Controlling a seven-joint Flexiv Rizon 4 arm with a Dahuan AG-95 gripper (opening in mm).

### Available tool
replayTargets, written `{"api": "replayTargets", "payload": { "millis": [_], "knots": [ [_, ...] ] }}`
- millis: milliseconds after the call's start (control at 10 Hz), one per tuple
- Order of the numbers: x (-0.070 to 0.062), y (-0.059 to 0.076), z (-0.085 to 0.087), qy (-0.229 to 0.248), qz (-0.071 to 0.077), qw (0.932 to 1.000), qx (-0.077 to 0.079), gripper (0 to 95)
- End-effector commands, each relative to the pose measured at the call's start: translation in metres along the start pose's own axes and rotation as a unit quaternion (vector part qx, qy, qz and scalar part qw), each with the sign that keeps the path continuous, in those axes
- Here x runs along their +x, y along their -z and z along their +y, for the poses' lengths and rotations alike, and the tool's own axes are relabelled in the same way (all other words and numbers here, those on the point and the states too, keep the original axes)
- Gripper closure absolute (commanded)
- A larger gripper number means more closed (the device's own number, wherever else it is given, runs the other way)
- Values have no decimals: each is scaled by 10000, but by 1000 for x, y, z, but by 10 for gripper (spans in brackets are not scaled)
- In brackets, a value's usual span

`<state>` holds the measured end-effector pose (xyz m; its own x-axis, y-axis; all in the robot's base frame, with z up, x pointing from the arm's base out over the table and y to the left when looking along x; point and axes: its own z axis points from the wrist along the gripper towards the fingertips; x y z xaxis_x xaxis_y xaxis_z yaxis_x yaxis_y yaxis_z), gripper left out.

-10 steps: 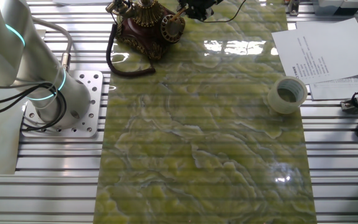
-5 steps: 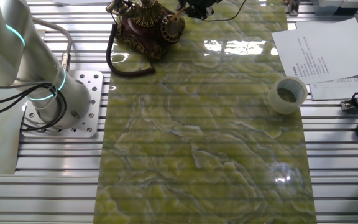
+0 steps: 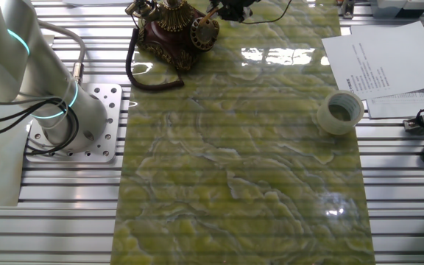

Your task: Dial a number on an old rotary phone

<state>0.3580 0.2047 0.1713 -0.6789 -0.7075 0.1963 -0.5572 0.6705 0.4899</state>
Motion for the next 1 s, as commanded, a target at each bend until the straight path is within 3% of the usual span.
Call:
{"api": "replayTargets", "payload": {
  "millis": [100, 1000],
  "knots": [
    [2, 0, 1, 10, 64, 10000, -8, 950],
    [2, -3, 3, -3, 107, 9999, -40, 950]
  ]
}}
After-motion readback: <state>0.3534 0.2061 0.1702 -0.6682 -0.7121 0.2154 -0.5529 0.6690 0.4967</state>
